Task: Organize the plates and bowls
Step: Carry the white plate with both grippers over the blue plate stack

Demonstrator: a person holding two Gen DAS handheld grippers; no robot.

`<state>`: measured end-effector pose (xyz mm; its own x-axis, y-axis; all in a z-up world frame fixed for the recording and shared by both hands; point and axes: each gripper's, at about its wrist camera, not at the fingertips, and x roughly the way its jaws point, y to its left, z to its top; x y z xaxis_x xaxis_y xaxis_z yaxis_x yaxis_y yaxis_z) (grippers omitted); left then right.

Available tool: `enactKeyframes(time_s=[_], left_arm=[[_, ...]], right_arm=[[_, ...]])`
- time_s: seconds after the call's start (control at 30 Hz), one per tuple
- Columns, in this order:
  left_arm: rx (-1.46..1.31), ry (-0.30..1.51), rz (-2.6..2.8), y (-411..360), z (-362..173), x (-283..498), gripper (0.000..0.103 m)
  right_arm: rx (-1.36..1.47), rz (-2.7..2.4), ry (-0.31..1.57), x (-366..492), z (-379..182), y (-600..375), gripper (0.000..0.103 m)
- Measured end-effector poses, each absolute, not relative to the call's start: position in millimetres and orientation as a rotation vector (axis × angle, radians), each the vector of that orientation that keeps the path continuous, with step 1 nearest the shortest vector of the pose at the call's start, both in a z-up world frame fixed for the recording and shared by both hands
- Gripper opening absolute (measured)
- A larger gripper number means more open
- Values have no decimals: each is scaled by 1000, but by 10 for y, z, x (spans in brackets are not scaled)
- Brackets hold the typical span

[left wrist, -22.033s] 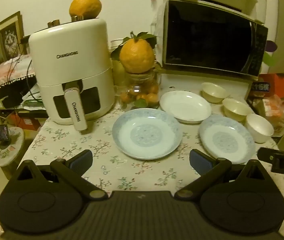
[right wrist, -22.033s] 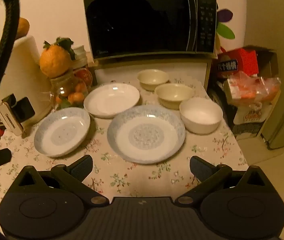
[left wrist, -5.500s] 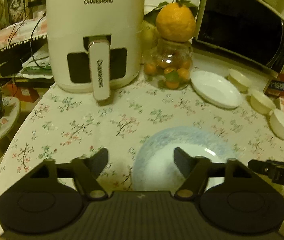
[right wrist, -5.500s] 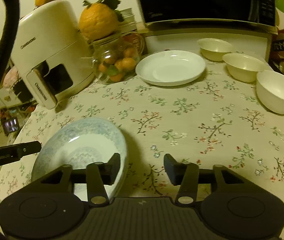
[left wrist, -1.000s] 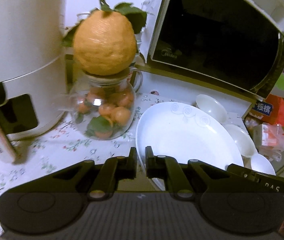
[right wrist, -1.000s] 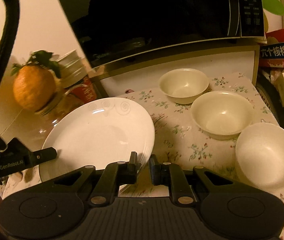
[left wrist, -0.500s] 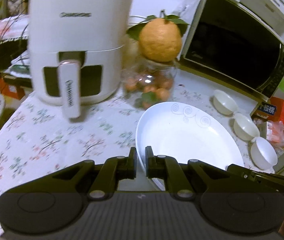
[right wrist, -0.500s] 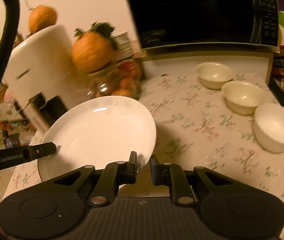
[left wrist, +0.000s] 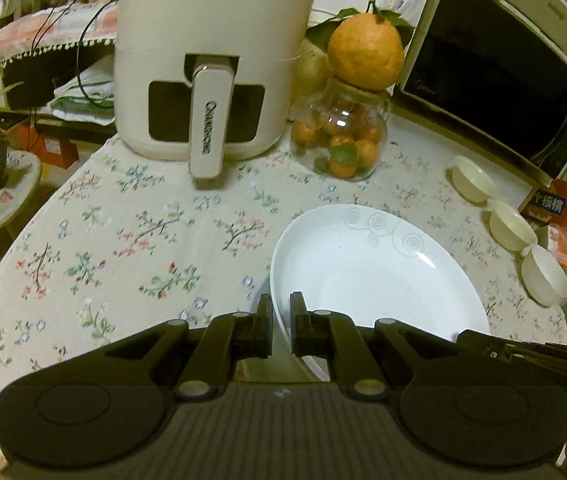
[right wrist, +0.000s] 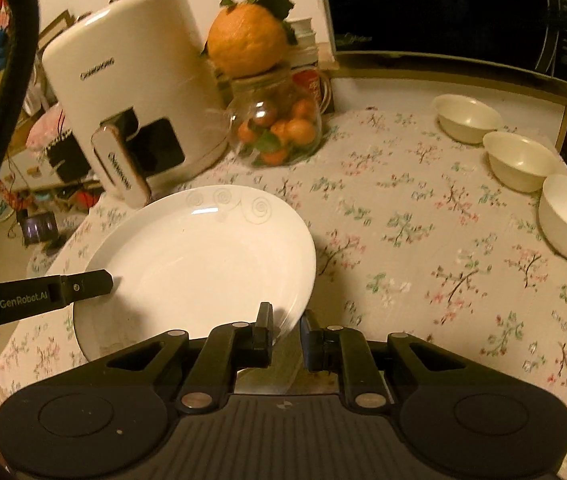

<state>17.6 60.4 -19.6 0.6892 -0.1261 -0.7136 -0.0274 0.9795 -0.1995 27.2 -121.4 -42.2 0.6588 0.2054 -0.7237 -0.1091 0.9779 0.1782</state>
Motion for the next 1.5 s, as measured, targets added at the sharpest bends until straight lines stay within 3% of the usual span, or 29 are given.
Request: enactKeyframes(time_s=[1.5], left_arm=[[-37,802,-31,495,-372,31,8]], right_arm=[[-3,127,898,124,-537,-997,15]])
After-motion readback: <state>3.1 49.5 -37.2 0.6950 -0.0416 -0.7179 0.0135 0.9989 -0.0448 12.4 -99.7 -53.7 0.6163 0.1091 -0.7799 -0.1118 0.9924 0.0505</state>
